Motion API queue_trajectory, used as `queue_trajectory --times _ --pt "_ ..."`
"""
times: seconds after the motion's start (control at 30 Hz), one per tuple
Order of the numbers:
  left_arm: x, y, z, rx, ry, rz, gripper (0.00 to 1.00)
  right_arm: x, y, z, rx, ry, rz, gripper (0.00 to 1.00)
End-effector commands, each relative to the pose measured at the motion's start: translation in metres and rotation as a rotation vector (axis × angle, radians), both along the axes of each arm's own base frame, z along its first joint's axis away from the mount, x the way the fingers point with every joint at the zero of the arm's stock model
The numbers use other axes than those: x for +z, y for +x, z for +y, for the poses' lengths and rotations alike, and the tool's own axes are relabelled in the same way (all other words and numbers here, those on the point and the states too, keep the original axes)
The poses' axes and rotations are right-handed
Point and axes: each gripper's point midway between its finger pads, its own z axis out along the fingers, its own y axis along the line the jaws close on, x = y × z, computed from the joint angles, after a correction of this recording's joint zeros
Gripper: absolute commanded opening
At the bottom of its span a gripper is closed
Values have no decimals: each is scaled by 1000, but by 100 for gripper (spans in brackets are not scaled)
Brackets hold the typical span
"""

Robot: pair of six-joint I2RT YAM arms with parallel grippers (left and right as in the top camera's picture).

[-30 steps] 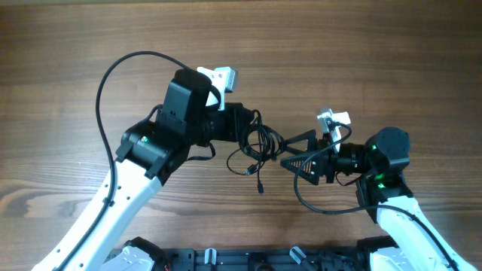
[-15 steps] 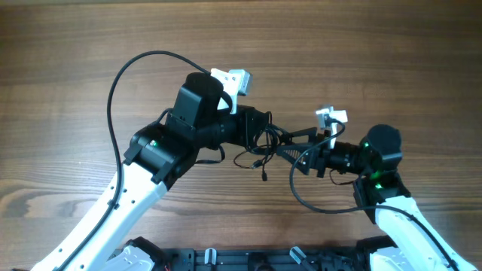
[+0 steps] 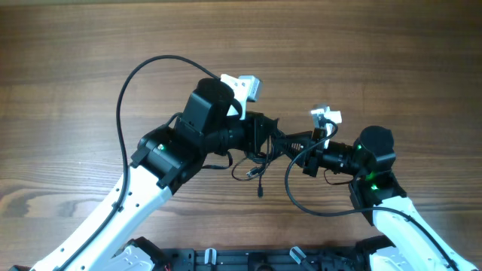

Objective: Untangle cables

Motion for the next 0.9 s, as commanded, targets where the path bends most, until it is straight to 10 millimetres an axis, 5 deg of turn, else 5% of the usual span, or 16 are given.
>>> queue_trajectory --times 0.0,0.07,0.1,0.27,0.37,0.53,0.7,0.77,0.87 --pt "3 -2 -2 1 -19 12 43 4 -3 -1 31 40 81 4" --pt "2 -5 -2 -76 14 -57 67 7 -12 -4 83 75 152 4" --pt "-3 -10 0 -151 67 -125 66 10 -18 -6 123 89 169 4" --pt "-22 -5 9 -142 161 -122 51 14 -29 -9 196 102 167 4" --pt "-34 3 11 -113 204 -112 32 13 -30 -9 198 102 170 4" --pt "-34 1 -1 -137 199 -136 30 12 -28 -9 187 100 174 4" --pt "-54 -5 10 -88 360 -146 13 12 -28 -10 186 100 170 4" --pt "-65 -10 21 -71 442 -129 4 12 -26 -10 176 98 169 4" --pt "-76 6 65 163 612 -100 4 12 -27 -10 182 99 175 4"
